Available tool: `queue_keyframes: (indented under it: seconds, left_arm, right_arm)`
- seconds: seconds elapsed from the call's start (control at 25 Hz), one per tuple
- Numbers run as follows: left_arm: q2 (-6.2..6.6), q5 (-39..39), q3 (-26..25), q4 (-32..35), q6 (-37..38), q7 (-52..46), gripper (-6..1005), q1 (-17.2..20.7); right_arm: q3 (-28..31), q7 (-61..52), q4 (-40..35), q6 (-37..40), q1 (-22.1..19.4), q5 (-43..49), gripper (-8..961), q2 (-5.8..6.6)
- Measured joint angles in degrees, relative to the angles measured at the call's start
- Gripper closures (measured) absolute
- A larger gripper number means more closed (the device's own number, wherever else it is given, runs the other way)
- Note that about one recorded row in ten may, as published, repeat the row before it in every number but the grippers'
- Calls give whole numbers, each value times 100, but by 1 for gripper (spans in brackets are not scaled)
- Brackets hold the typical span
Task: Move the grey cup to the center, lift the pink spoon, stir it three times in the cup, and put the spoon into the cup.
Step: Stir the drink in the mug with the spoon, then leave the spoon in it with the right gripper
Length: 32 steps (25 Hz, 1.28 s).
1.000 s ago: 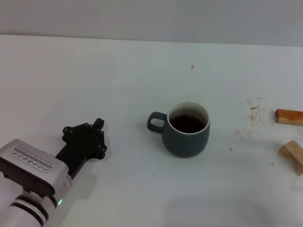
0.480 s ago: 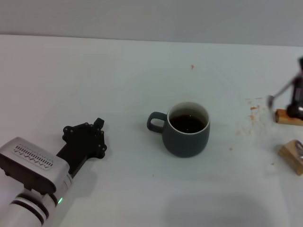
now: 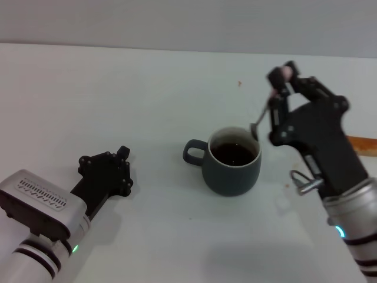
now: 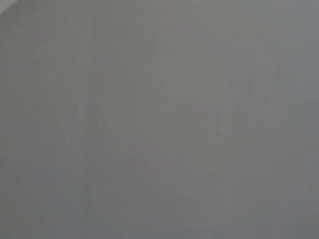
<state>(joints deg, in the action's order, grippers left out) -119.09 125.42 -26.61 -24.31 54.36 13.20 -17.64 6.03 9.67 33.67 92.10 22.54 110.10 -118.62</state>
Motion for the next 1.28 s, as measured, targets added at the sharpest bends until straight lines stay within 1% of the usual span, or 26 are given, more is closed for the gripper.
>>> queue_keyframes:
  seconds: [0.16, 0.36, 0.44, 0.48, 0.68, 0.92, 1.16, 1.28]
  left_arm:
    - [0, 0, 8, 24, -3, -7, 1001, -3]
    - [0, 0, 24, 40, -5, -10, 1001, -3]
    - [0, 0, 25, 40, -5, -11, 1001, -3]
    - [0, 0, 24, 41, -5, -11, 1001, -3]
    - [0, 0, 24, 38, -5, -11, 1001, -3]
    - [0, 0, 25, 32, -5, -11, 1001, -2]
    - [0, 0, 8, 37, -5, -11, 1001, -3]
    - [0, 0, 15, 40, -5, -11, 1001, -3]
  right_arm:
    - [11, -172, -3, -187, 126, 62, 900, 0]
    - [32, -218, -26, -378, 138, 65, 901, -6]
    - [48, -245, -39, -538, 149, 66, 901, -8]
    - [43, -347, -82, -731, 217, 69, 901, -10]
    - [2, -601, -209, -1008, 365, 83, 900, -14]
    - [2, -712, -272, -1534, 548, 96, 900, -22]
    - [65, -751, -428, -1653, 606, 138, 901, -30]
    - [100, -992, -674, -1625, 615, 138, 901, -30]
